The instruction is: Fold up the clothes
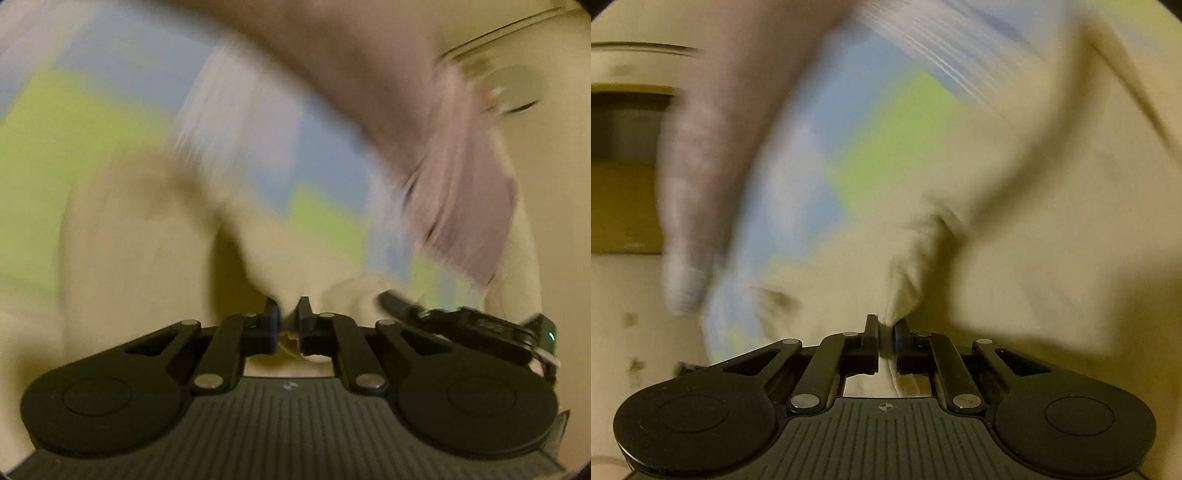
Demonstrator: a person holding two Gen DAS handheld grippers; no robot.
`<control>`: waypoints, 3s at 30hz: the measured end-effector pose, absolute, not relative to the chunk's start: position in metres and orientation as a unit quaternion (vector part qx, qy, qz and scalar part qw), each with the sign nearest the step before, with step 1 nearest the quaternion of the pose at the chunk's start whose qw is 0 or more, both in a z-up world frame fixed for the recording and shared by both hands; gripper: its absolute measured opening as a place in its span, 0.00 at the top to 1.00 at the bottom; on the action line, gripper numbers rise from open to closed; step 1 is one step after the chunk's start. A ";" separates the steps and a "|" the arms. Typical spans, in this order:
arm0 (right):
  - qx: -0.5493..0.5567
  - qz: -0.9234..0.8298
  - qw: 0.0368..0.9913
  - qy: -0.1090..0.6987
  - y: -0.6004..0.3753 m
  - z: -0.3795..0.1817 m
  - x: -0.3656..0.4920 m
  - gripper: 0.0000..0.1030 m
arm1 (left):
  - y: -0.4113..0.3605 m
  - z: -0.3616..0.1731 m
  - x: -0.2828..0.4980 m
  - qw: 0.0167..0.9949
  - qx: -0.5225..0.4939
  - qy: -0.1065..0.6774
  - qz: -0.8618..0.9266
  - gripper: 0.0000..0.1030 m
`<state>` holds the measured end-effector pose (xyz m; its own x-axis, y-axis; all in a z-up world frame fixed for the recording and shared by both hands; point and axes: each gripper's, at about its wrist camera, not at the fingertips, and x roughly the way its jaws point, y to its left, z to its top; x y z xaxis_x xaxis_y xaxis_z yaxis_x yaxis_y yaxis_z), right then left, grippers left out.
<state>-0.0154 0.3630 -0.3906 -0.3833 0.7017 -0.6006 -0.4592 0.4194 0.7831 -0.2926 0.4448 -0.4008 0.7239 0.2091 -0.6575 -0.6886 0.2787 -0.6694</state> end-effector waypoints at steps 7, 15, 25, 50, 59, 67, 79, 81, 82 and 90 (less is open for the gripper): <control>0.111 0.557 0.652 0.503 0.379 -0.304 0.028 0.12 | 0.461 -0.354 -0.277 0.805 -0.429 0.221 0.346 0.67; -0.191 0.493 0.701 0.479 0.208 -0.352 -0.017 0.12 | 0.312 -0.410 -0.231 0.831 -0.282 0.432 0.208 0.60; -0.357 0.375 0.706 0.483 0.096 -0.404 -0.041 0.12 | 0.211 -0.449 -0.142 0.862 -0.042 0.486 0.136 0.76; -0.310 0.382 0.691 0.530 0.043 -0.367 -0.010 0.66 | 0.255 -0.398 -0.542 0.575 -0.459 0.257 0.626 0.76; -0.269 0.257 0.760 0.533 0.006 -0.330 0.074 0.62 | 0.179 -0.419 -0.509 0.642 -0.489 0.340 0.483 0.71; -0.200 0.476 0.656 0.551 0.002 -0.335 -0.022 0.41 | 0.142 -0.440 -0.514 0.656 -0.547 0.330 0.402 0.55; -0.097 0.494 0.579 0.642 0.016 -0.354 -0.058 0.94 | 0.141 -0.417 -0.525 0.711 -0.606 0.236 0.267 0.95; -0.026 0.489 0.557 0.670 0.009 -0.333 -0.045 0.95 | 0.147 -0.393 -0.544 0.716 -0.623 0.191 0.251 0.95; 0.018 0.475 0.546 0.690 0.002 -0.326 -0.038 0.95 | 0.149 -0.387 -0.554 0.711 -0.630 0.181 0.255 0.95; -0.041 0.296 0.603 0.739 -0.017 -0.363 -0.052 0.39 | 0.149 -0.429 -0.560 0.649 -0.552 0.390 0.350 0.77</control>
<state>-0.0524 -0.0174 -0.3634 -0.2684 0.2978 -0.9161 -0.4177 0.8210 0.3892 -0.5600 0.1486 -0.4288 0.4516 0.0237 -0.8919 -0.8843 0.1449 -0.4439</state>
